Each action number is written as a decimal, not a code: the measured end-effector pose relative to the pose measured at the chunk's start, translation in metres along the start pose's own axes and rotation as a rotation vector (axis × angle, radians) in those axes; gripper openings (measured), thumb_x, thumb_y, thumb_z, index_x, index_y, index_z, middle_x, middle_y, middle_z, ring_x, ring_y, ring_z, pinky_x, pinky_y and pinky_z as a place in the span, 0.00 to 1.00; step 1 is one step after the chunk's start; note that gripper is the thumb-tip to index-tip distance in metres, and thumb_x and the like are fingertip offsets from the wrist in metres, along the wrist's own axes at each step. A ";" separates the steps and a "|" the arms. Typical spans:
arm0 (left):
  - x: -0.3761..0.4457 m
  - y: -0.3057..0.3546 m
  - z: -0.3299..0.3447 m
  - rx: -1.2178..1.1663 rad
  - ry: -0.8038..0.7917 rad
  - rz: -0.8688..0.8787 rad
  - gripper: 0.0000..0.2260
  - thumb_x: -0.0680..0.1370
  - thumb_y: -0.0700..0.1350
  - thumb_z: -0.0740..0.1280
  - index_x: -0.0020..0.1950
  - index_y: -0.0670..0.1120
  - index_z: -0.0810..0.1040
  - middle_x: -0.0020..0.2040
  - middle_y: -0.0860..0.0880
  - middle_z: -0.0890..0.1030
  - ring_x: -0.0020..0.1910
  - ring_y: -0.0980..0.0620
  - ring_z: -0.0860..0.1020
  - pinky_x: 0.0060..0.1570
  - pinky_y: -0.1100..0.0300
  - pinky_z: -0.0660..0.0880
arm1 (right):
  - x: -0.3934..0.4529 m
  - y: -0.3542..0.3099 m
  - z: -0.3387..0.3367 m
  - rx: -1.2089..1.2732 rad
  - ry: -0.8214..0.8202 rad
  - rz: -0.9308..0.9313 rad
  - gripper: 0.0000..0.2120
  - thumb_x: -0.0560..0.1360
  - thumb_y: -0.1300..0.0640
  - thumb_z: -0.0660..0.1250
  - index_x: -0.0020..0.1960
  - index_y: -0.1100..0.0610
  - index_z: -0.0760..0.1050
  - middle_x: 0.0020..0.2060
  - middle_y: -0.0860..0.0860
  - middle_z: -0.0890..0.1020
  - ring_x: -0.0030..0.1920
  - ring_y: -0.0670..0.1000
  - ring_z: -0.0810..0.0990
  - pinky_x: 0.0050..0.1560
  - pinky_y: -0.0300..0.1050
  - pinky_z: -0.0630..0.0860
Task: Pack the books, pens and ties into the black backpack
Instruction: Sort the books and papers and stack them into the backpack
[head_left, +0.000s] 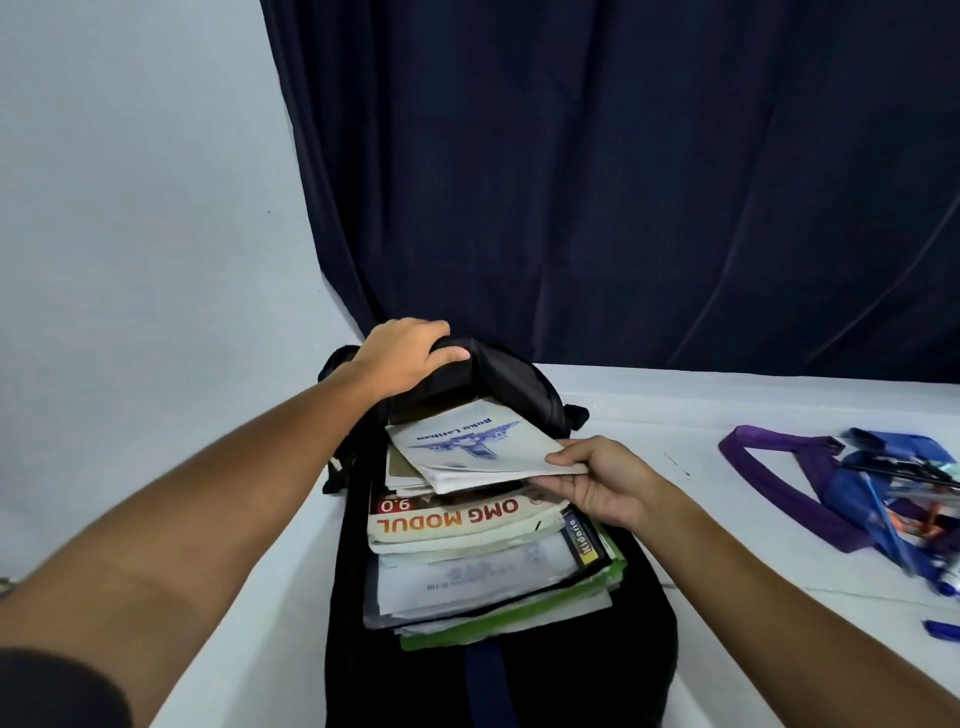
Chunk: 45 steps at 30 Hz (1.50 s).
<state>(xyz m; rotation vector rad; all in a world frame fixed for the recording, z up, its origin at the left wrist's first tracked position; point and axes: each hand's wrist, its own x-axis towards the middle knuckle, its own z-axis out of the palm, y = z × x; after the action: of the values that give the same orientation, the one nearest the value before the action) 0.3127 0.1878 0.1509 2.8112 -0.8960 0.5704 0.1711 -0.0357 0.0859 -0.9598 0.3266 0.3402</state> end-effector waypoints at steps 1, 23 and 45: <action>0.005 0.001 -0.005 0.009 -0.002 0.022 0.22 0.79 0.63 0.59 0.46 0.43 0.73 0.39 0.49 0.77 0.40 0.46 0.76 0.39 0.52 0.70 | 0.003 0.001 0.009 -0.011 0.025 -0.022 0.15 0.76 0.76 0.55 0.60 0.70 0.72 0.48 0.63 0.83 0.40 0.61 0.85 0.30 0.47 0.81; 0.024 -0.012 -0.006 -0.152 -0.071 0.086 0.24 0.77 0.64 0.61 0.48 0.42 0.77 0.36 0.46 0.78 0.36 0.47 0.77 0.38 0.53 0.73 | 0.068 0.045 0.079 -2.131 0.012 -0.386 0.29 0.81 0.37 0.41 0.79 0.46 0.47 0.79 0.58 0.47 0.78 0.63 0.43 0.75 0.62 0.39; -0.067 -0.062 -0.006 -0.535 0.277 -0.534 0.18 0.80 0.58 0.61 0.46 0.44 0.77 0.43 0.50 0.79 0.45 0.49 0.76 0.47 0.59 0.70 | 0.031 -0.040 0.045 -0.777 0.000 -0.557 0.12 0.79 0.57 0.65 0.42 0.64 0.79 0.33 0.57 0.83 0.28 0.49 0.79 0.28 0.36 0.71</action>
<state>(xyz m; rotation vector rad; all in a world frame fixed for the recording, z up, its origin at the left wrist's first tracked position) 0.2966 0.2750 0.1287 2.2642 -0.1804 0.5193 0.2208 -0.0151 0.1265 -1.7577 -0.1031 -0.0653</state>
